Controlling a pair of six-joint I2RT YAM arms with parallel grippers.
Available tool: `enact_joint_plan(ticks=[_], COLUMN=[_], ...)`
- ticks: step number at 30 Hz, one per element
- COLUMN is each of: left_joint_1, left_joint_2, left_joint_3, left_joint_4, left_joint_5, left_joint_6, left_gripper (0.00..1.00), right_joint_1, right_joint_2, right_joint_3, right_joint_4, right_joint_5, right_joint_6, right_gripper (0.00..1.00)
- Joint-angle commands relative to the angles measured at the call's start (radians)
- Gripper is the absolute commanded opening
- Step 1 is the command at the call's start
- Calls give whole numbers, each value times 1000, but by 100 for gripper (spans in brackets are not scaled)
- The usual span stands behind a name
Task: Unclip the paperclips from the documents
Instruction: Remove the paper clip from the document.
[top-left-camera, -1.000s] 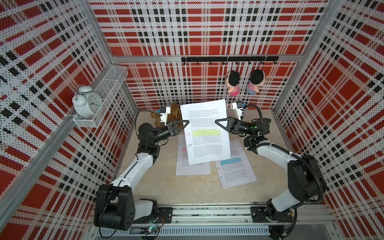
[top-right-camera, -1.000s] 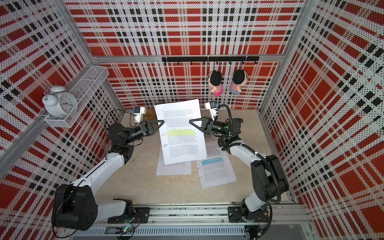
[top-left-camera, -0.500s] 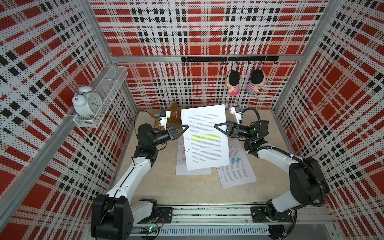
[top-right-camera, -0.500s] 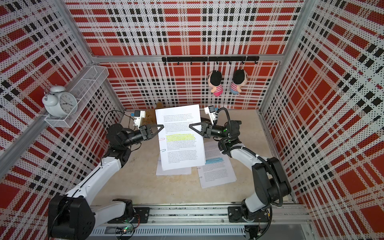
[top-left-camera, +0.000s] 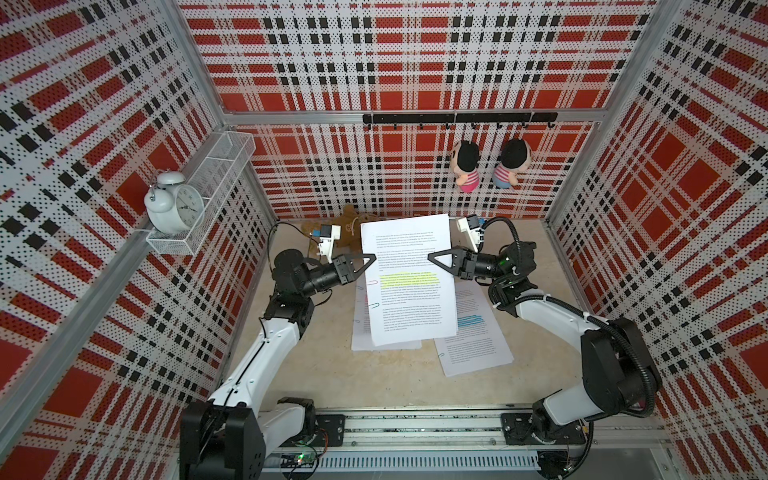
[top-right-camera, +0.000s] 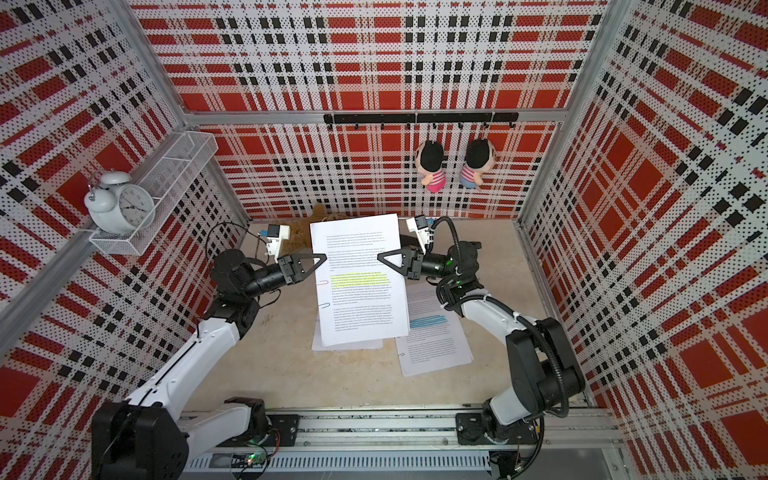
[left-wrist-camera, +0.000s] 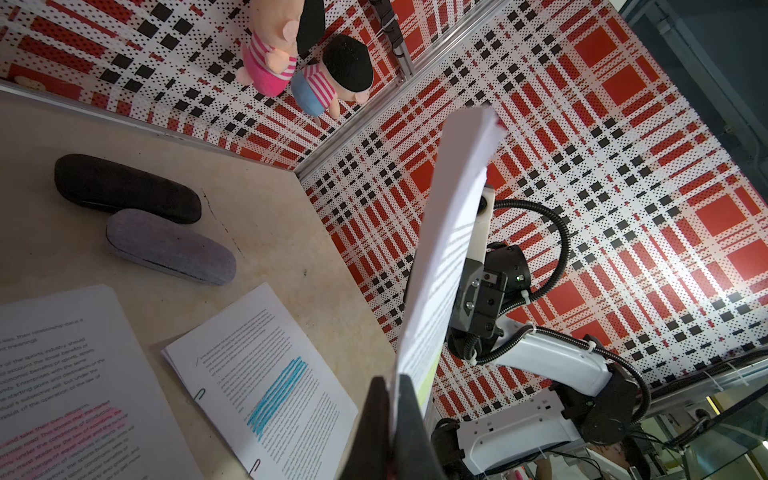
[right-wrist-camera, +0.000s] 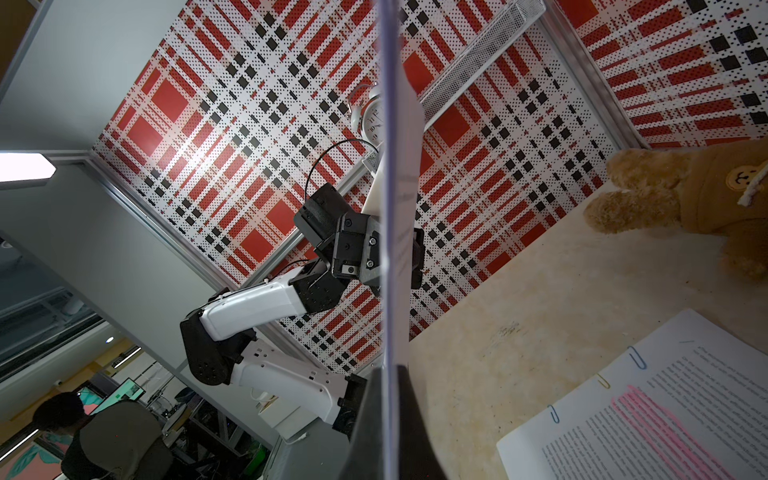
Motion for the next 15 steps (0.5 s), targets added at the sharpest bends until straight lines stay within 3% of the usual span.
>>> enact_joint_plan(ticks=[1,5,7,11,15], left_joint_1=[105,107,104,105,98], left_joint_2=[-13,-12,-11,-8,0], left_joint_3=[17,21,22,22,18], left_joint_4=[-93,-119,-119,-118,-99], left_joint_5=[-223,-233,-232,-230,-215], left_joint_6=[69,86,85,86,75], left_gripper=[0,0,6,9,21], right_joint_1=[-57,-57,-57,-55,-46], right_joint_2=[-73,-76,-79,-80,-65], right_joint_3=[-10,-11,-13,-18,-25], right_joint_4=[51,48,46,50,129], right_joint_5=[-2,-24,-32,-38,-43], right_joint_6=[-22,-23,-25,-17,45], right_gripper=[0,0,0,0,0])
